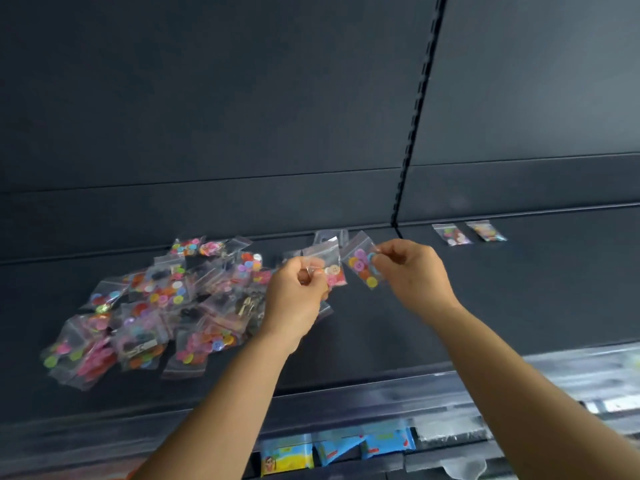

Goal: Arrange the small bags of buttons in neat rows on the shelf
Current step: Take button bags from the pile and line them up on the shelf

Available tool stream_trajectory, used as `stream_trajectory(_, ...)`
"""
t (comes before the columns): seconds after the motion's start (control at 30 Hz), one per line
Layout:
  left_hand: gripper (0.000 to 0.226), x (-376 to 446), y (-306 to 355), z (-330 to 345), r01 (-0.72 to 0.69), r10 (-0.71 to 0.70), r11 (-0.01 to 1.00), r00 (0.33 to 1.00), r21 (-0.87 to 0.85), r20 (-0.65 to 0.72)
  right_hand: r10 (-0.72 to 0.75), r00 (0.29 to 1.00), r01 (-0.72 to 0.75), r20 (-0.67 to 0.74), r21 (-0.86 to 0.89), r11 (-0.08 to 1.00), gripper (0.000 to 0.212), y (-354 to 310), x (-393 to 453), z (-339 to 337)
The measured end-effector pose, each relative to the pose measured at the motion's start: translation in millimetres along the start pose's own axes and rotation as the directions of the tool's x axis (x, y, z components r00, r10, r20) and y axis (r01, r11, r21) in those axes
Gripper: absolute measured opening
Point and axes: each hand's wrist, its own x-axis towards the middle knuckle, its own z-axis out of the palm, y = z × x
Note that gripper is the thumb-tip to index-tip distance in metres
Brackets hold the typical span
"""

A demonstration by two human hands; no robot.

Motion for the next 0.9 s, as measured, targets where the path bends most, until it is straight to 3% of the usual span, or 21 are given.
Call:
stream_trajectory(0.33, 0.010, 5.0, 37.0, 119.4, -0.043, 0.039, 0.999, 0.990, 0.027, 0.136, 0.097, 0.982, -0.092, -0.164, 0.036, 0.995, 0.012, 71.8, 24.7, -116.4)
stream_trajectory(0.63, 0.018, 22.8, 67.8, 268.2, -0.012, 0.005, 0.997, 0.997, 0.083, 0.079, 0.159, 0.978, -0.158, -0.135, 0.021, 0.987, 0.013, 155.0, 91.5, -224.7)
stream_trajectory(0.77, 0.021, 38.6, 77.7, 321.9, -0.019, 0.015, 0.988, 0.999, 0.153, 0.032, 0.190, 0.973, -0.186, -0.131, 0.041, 0.982, 0.010, 188.3, 123.5, -255.8)
stream_trajectory(0.9, 0.020, 59.0, 78.2, 366.5, -0.045, 0.043, 0.969, 0.999, 0.244, 0.015, 0.196, 0.972, -0.199, -0.132, -0.015, 0.980, 0.019, 212.0, 152.4, -274.2)
